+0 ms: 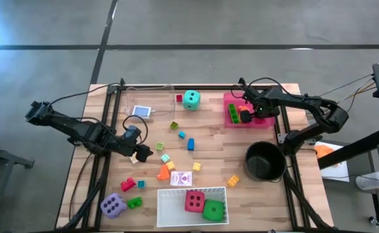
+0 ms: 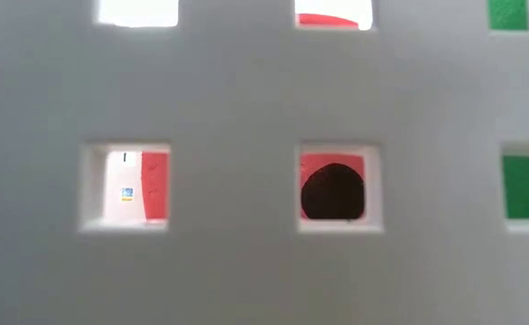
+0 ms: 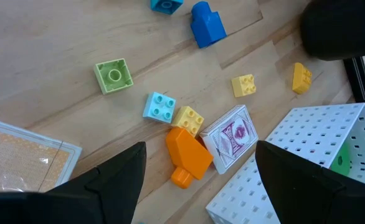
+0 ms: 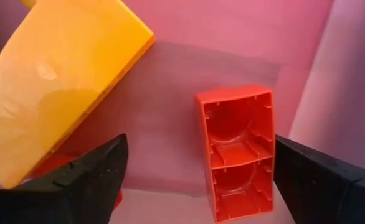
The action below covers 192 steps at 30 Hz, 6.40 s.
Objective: Pick & Place Toys
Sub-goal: Put the red game piece into the red bin, then put the yellow deck of cards into the transparent bin
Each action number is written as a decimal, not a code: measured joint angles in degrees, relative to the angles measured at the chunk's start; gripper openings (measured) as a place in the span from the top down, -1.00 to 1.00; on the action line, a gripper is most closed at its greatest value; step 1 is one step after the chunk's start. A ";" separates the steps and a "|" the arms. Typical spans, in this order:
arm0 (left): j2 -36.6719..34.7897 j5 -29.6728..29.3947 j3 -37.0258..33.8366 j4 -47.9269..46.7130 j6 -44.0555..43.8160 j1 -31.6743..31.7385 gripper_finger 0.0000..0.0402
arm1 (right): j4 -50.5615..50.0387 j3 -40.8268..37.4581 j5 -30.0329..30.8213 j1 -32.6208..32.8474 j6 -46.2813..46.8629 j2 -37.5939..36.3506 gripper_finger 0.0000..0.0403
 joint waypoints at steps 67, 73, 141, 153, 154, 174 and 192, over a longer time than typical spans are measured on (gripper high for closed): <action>15.19 18.43 -7.22 -13.01 -37.99 14.08 -0.52 | -2.63 5.88 -3.87 13.33 -3.89 -14.26 -0.82; 15.17 18.43 -10.52 -8.92 -41.26 14.08 -0.52 | -2.94 8.34 -3.88 13.33 -5.66 -16.11 -0.82; 11.77 19.95 -13.84 1.52 -59.52 14.10 -0.52 | -1.10 18.27 -3.45 13.30 -10.98 -16.20 -0.82; 11.87 17.51 -12.61 -0.01 -67.15 14.29 -0.57 | -1.08 18.27 -3.45 13.31 -10.98 -16.20 -0.82; 11.87 17.28 -12.61 -0.22 -67.54 14.29 -0.62 | -1.08 18.27 -3.45 13.29 -10.98 -16.20 -0.82; 12.41 11.26 -13.22 -2.15 -70.49 15.01 -0.97 | -1.05 18.25 -3.45 13.30 -10.98 -16.20 -0.82; 22.71 12.79 -13.09 2.46 -70.29 15.54 -0.99 | -1.01 18.23 -3.45 13.30 -10.98 -16.20 -0.82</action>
